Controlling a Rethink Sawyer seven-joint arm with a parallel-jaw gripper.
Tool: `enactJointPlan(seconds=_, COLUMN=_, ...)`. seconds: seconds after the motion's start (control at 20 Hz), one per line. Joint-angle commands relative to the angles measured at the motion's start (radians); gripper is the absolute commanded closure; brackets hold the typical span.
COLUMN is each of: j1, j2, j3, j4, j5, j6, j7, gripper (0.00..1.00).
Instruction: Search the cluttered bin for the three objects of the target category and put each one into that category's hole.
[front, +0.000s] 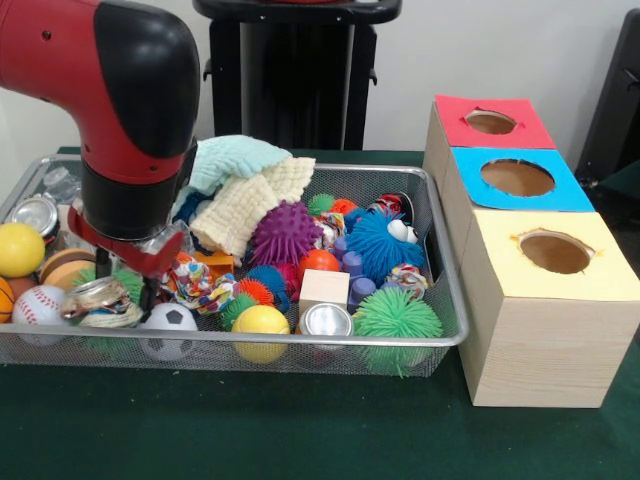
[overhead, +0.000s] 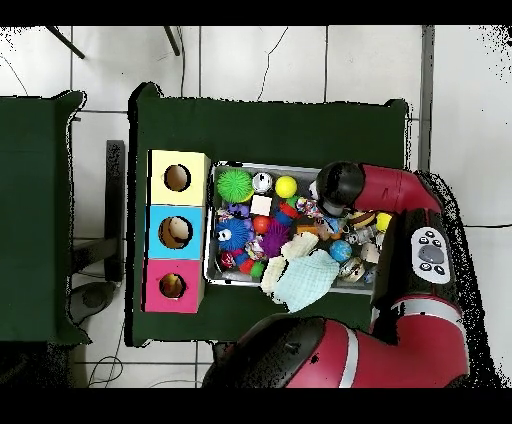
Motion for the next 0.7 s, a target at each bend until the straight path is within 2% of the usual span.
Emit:
enactJointPlan(seconds=0.05, j1=-0.046, j2=0.059, j3=0.129, j4=0.047, j5=-0.033, j6=-0.091, j7=-0.136, gripper=0.0)
enactJointPlan(seconds=0.15, j1=-0.046, j2=0.041, j3=0.127, j4=0.078, j5=-0.03, j6=-0.096, j7=-0.122, gripper=0.0)
enactJointPlan(seconds=0.45, j1=-0.015, j2=-0.009, j3=0.124, j4=0.217, j5=0.005, j6=-0.158, j7=0.016, gripper=0.0)
enactJointPlan(seconds=0.7, j1=-0.006, j2=-0.038, j3=0.127, j4=0.274, j5=0.026, j6=-0.162, j7=0.039, gripper=0.0)
